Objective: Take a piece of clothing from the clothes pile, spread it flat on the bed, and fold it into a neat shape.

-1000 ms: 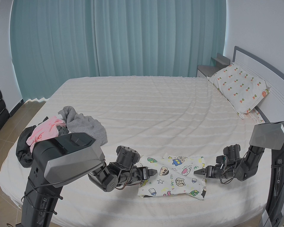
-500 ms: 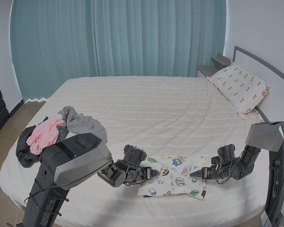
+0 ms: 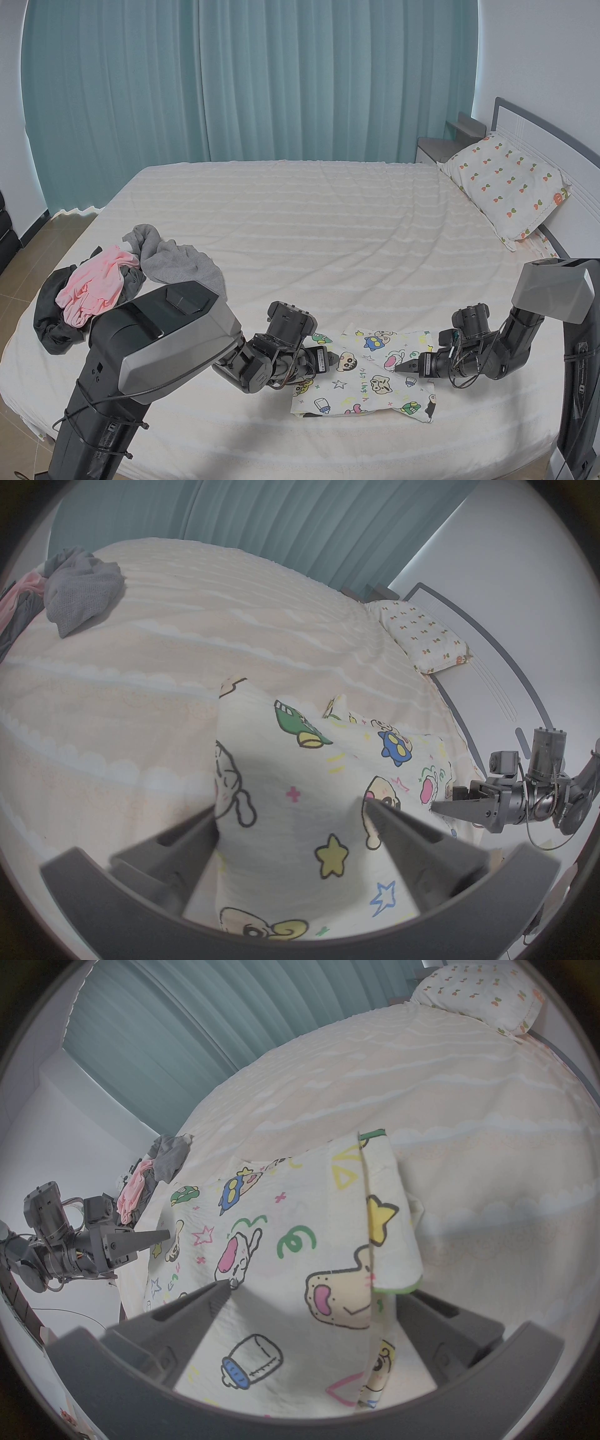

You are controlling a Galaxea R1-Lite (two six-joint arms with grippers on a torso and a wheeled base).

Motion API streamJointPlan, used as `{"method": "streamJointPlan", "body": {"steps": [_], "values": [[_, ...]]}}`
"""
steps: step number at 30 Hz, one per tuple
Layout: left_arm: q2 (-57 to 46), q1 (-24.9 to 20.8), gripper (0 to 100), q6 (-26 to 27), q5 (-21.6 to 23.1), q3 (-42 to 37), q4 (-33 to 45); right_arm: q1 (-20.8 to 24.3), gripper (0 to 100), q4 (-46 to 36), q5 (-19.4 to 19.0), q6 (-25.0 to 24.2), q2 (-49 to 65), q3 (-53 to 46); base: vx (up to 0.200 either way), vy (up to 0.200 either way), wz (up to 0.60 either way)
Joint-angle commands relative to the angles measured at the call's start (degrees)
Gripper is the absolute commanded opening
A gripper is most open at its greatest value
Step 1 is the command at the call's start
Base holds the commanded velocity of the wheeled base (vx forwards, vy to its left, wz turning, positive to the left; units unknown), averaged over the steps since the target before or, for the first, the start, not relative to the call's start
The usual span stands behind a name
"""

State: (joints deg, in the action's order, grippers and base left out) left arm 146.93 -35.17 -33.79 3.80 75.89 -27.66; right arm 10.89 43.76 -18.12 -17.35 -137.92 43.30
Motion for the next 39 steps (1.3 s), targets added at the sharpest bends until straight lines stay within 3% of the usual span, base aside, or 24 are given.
{"method": "streamJointPlan", "body": {"steps": [1, 29, 39], "values": [[-0.07, -0.16, 0, -0.13, 0.06, 0.23, 0.06, 0.72, 0, -0.35, -0.17, -2.08, -0.42, 1.17, 0.0, 0.0, 0.0], [-0.24, -0.07, 0, -0.22, -8.02, -1.62, -0.11, 1.42, 0, 0.09, 0.27, -3.31, -0.15, 0.91, 0.0, 0.0, 0.0], [-1.3, 0.01, 0, -0.05, -8.02, -4.08, -0.29, 1.59, 0, 0.18, 0.36, -4.27, 0.2, 0.91, 0.0, 0.2, 0.0]]}}
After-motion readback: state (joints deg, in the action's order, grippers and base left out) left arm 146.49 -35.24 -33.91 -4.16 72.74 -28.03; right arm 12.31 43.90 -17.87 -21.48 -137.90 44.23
